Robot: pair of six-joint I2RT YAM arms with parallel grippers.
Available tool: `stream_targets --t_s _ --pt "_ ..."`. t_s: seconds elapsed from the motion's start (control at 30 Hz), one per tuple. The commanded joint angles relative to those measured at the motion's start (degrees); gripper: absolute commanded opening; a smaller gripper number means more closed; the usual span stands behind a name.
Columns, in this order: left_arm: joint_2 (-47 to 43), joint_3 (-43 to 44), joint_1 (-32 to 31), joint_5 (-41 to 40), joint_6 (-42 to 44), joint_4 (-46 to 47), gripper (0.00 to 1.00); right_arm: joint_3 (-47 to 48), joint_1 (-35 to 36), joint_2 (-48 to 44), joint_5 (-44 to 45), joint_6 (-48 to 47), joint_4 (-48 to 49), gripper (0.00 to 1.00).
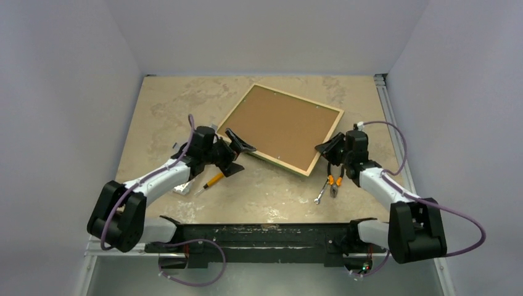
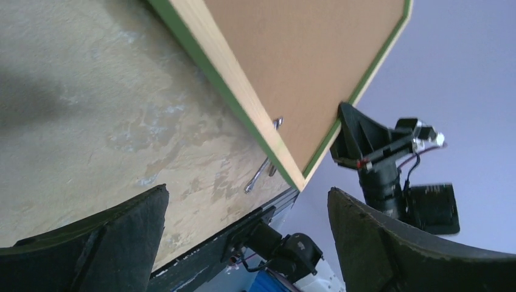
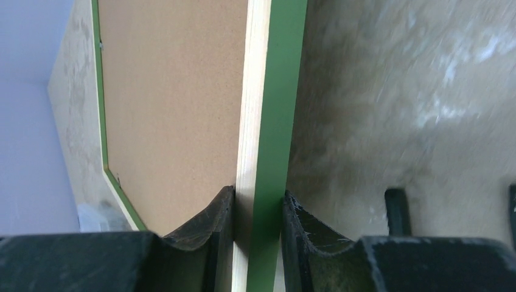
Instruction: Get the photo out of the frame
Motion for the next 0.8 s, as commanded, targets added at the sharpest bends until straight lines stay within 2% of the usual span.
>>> stream_targets --t_s 0.0,0.27,0.43,0.5,0.6,0.7,0.77 --pt "4.6 2.5 -2.8 -5.6 -7.5 -2.5 1.00 -5.4 4.0 -6.1 -1.9 2.5 7.8 0.04" --pt "12.0 3.8 -9.5 -10.2 -14.6 4.3 1.00 -10.7 8.3 -12.3 2.2 5.8 9.3 0.06" --pt "13.1 3.2 -13.2 -16.0 -17.7 5.6 0.88 -10.2 8.4 -13.0 2.2 5.1 8.6 0.06" --pt "13.5 3.7 -13.8 -17.3 -17.6 5.3 0.78 -10.4 8.3 -13.4 1.7 4.9 8.3 0.06" --pt "14.2 4.9 -13.9 -18.7 -15.8 6.1 0.58 -11.6 8.4 -15.0 1.6 4.8 8.5 0.07" --pt "15.0 5.0 -13.9 -19.4 -13.5 10.6 0.31 -12.9 8.4 -16.8 1.3 4.8 9.2 0.10" --pt "15.5 5.4 -13.9 -19.5 -12.1 12.8 0.24 -12.4 8.4 -17.4 0.9 3.6 8.5 0.13"
